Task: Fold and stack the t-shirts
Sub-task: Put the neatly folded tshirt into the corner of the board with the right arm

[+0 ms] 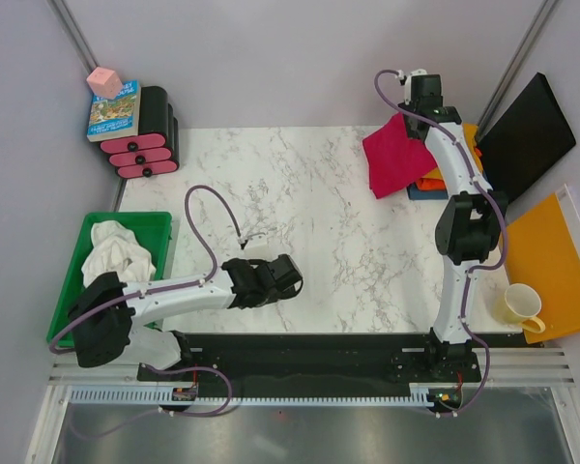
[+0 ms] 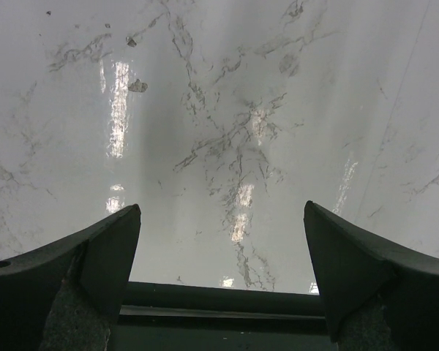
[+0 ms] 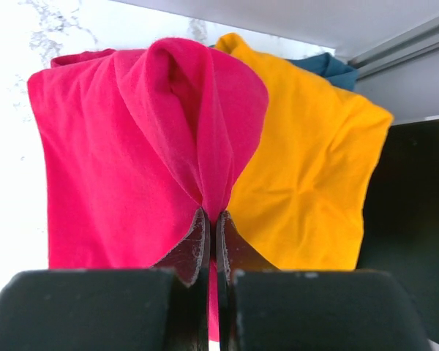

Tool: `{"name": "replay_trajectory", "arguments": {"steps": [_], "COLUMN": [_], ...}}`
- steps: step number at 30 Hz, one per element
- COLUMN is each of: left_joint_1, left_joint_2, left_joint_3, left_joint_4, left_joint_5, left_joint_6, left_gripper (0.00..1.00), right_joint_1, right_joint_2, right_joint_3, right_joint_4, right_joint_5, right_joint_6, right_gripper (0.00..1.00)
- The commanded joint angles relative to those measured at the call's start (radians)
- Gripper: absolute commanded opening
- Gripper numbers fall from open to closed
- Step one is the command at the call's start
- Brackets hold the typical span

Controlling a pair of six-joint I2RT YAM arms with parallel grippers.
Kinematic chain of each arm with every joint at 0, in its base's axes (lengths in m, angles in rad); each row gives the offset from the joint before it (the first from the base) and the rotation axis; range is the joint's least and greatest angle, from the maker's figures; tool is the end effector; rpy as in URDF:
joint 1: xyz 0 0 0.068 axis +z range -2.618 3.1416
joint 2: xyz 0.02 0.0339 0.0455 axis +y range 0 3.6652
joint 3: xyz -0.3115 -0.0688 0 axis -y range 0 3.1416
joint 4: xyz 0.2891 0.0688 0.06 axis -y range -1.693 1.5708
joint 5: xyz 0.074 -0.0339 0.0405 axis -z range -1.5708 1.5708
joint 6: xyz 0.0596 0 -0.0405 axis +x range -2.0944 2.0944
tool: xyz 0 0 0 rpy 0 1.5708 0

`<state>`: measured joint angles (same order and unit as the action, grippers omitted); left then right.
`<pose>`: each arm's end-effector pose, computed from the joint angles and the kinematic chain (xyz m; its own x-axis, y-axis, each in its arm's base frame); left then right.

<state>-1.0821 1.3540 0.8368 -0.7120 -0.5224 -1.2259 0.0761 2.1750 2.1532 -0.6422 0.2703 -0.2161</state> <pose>0.1559 -0.2298 0.2085 -0.7958 -0.2405 -0.5557 -0.1841 0.9704 -0.1563 0.5903 0.0290 0.3425 -0.6294 -0.2552 -0.7339 0.0015 0.9441 -0.3296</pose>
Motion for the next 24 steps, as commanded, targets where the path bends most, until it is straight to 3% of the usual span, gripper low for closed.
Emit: {"name": "replay_trajectory", "arguments": {"steps": [1,11,24], "left_joint_1": [-0.019,-0.045,-0.055], "left_joint_2": [0.040,0.122,0.184], "left_joint_3": [0.039,0.081,0.119], "left_joint_4": [-0.024,-0.027,-0.026], "left_joint_5": [-0.039,-0.028,-0.014], "left_joint_6": [-0.069,-0.081,-0.072], "left_gripper": [1.00,1.00,1.00], "right_joint_1": [-0.006,-0.072,-0.156], "right_joint_2": [-0.012,-0.075,-0.058], "right_joint_3": [0.079,0.060,0.108], "right_joint_4": [0.095,0.233,0.259], "right_joint_5": [0.067,0.093,0.089], "right_joint_6": [-0.065,-0.042,-0.054], "right_gripper": [0.00,0.00,0.00]}}
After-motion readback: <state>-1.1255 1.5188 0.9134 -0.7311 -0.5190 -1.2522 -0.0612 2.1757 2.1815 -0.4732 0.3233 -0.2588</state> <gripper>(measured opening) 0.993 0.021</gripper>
